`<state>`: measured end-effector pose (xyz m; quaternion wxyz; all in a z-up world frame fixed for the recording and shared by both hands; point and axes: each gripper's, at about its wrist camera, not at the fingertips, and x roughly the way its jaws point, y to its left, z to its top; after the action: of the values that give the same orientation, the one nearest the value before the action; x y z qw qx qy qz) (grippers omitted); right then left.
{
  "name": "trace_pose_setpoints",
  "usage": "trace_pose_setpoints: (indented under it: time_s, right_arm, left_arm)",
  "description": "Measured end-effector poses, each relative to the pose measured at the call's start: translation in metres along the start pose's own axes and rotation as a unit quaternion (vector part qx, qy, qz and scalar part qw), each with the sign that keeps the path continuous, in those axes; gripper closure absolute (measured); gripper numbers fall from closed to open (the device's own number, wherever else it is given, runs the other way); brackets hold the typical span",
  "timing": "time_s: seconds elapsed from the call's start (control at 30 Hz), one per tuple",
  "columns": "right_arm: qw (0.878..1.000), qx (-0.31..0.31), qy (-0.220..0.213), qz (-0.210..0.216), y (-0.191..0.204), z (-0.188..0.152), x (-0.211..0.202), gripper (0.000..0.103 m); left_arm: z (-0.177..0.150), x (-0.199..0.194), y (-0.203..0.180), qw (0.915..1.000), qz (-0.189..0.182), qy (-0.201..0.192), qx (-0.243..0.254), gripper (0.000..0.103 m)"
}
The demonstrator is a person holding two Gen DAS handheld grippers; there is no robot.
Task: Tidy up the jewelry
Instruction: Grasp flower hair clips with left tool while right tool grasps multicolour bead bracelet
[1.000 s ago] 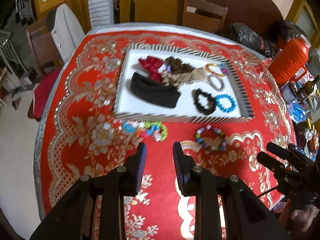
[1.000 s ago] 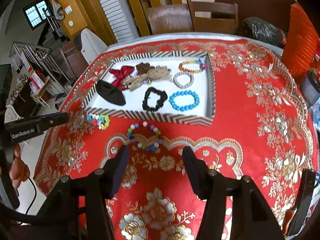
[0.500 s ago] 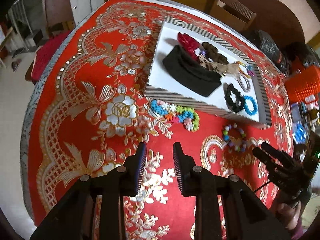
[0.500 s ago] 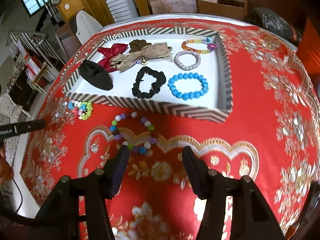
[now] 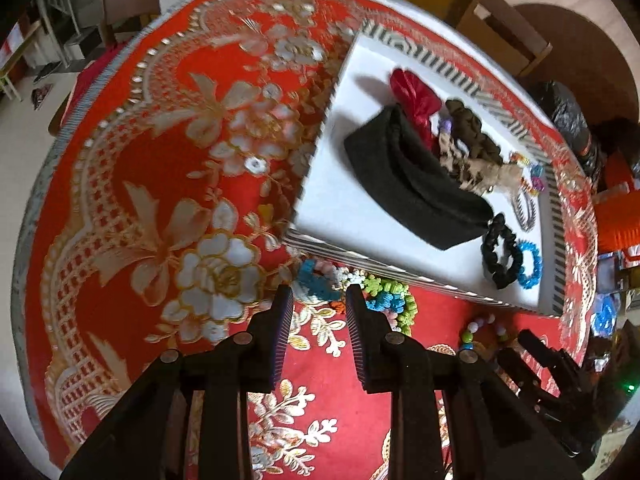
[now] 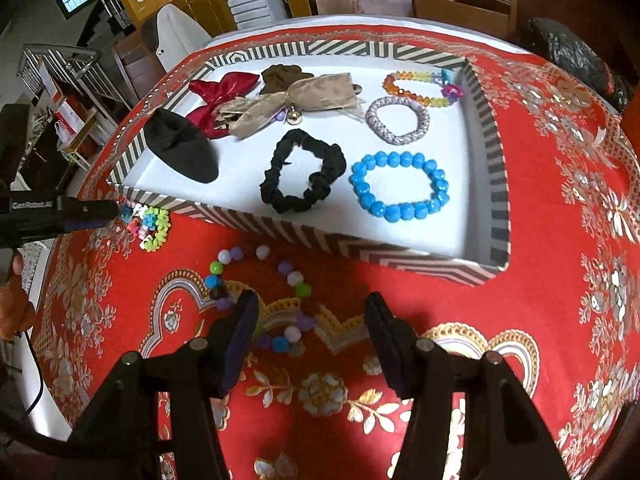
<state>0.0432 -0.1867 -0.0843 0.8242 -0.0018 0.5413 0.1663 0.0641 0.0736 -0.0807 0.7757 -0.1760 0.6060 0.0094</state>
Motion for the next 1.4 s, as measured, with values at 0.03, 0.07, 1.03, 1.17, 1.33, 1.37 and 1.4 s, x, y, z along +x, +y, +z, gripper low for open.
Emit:
trace_pose_setpoints:
  time_s: [0.03, 0.07, 1.03, 1.17, 1.33, 1.37, 1.4]
  right_arm:
    - [1.000, -0.001, 0.000, 0.000, 0.000, 0.001, 0.002, 0.045]
    - [1.000, -0.001, 0.000, 0.001, 0.000, 0.002, 0.004, 0.045]
    - [0.995, 0.005, -0.098, 0.031, -0.008, 0.006, -0.099, 0.094]
    - [0.994, 0.005, -0.109, 0.028, -0.009, 0.009, -0.110, 0.094]
    - [0.993, -0.001, -0.117, 0.028, -0.004, 0.014, -0.118, 0.094]
    - [0.993, -0.002, -0.118, 0.028, -0.003, 0.015, -0.118, 0.094]
    - [0.992, -0.003, -0.119, 0.028, -0.002, 0.017, -0.119, 0.094]
  left_arm:
    - [0.000, 0.003, -0.002, 1.0000, 0.003, 0.004, 0.003, 0.087]
    - [0.001, 0.006, -0.004, 0.9999, 0.010, 0.007, 0.008, 0.087]
    - [-0.005, -0.107, -0.048, 0.9914, -0.051, -0.077, 0.093, 0.101]
    - [0.002, -0.124, -0.055, 0.9887, -0.040, -0.099, 0.106, 0.101]
    - [0.006, -0.129, -0.066, 0.9864, -0.028, -0.112, 0.117, 0.101]
    - [0.007, -0.128, -0.068, 0.9860, -0.026, -0.113, 0.120, 0.101]
    - [0.008, -0.128, -0.069, 0.9859, -0.025, -0.113, 0.121, 0.101]
